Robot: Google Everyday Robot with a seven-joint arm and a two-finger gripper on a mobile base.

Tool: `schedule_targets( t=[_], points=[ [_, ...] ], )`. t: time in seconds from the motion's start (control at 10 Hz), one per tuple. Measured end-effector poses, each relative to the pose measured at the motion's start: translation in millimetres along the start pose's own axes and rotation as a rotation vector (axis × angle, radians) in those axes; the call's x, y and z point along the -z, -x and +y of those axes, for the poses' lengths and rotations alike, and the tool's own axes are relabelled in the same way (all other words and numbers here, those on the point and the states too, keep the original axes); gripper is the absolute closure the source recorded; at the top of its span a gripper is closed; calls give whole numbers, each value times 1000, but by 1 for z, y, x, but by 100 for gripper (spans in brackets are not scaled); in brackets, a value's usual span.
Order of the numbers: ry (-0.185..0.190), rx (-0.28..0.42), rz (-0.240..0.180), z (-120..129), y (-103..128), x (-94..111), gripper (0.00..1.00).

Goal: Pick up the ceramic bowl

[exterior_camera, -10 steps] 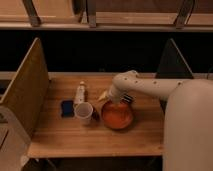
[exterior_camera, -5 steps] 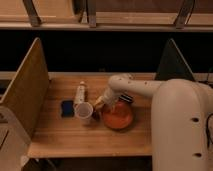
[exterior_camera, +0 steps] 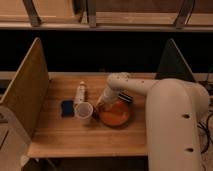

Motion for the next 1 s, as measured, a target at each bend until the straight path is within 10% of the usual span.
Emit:
schedule_targets(
  t=[1.0],
  points=[
    [91,113,-221,53,24,90,100]
  ],
)
